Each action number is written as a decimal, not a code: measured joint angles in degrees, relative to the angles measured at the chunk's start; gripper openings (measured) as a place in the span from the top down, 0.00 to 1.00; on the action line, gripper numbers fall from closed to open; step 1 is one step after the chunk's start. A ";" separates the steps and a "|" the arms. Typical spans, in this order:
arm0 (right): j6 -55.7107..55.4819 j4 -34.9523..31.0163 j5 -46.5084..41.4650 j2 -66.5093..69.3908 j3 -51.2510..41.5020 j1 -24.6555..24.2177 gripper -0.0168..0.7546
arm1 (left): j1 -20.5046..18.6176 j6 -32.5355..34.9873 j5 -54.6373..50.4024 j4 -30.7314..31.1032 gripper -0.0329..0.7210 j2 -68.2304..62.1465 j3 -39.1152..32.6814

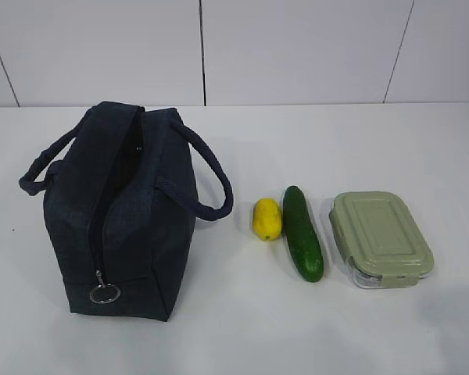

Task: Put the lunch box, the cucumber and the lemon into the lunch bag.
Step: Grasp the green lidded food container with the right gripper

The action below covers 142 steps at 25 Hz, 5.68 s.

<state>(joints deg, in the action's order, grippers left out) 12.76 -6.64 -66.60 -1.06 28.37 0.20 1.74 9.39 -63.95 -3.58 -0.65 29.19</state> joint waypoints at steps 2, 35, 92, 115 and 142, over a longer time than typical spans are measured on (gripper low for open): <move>0.00 0.00 0.00 0.00 0.00 0.00 0.46 | 0.00 0.00 0.00 0.00 0.53 0.00 0.00; 15.87 -41.67 14.04 35.73 1.00 0.00 0.46 | 0.00 0.00 0.00 0.24 0.60 0.00 0.00; 53.25 -51.98 -0.64 114.73 35.81 -27.61 0.26 | 0.00 0.00 0.00 0.34 0.60 0.00 0.00; 57.31 -51.79 -0.64 120.50 39.35 -23.75 0.18 | 0.00 0.00 0.00 0.34 0.60 0.00 0.00; 57.35 -52.57 -0.64 124.18 39.57 -21.64 0.18 | 0.00 0.00 0.00 0.34 0.60 0.00 0.00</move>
<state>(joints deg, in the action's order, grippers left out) 70.11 -59.20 -67.24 123.12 67.95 -21.44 1.74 9.39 -63.95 -3.24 -0.65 29.19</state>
